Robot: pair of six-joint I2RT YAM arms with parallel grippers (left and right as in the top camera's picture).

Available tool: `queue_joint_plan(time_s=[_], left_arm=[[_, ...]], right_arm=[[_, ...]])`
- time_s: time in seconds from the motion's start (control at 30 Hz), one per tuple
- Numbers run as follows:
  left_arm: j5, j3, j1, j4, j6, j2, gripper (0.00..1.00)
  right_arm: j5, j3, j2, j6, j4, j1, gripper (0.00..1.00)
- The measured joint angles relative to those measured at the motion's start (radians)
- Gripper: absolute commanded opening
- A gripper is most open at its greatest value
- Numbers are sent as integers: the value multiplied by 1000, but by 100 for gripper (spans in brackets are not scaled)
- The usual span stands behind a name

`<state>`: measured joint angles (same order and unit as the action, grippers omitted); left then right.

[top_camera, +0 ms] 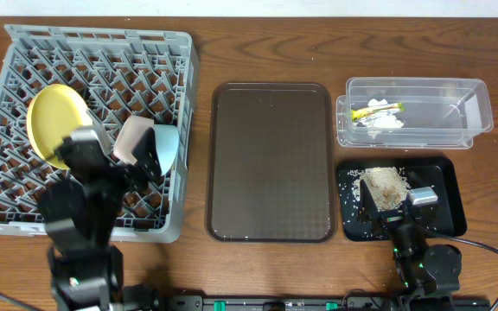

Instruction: Sort waste into correct bins and load items into the dishwasher

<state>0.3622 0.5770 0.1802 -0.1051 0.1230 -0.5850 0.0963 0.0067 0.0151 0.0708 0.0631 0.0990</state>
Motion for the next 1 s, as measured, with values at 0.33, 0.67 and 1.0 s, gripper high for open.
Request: queue_joint_plan(time_s=[0.33, 0.67, 1.0], left_arm=[[-137, -215, -106, 31, -9, 301, 94], [-210, -378, -145, 35, -70, 539, 94], [-212, -567, -145, 129, -76, 575, 95]], right_arm=[[0, 0, 0, 0, 0, 0, 99], [0, 0, 0, 0, 0, 0, 99], [0, 0, 0, 0, 0, 0, 99]])
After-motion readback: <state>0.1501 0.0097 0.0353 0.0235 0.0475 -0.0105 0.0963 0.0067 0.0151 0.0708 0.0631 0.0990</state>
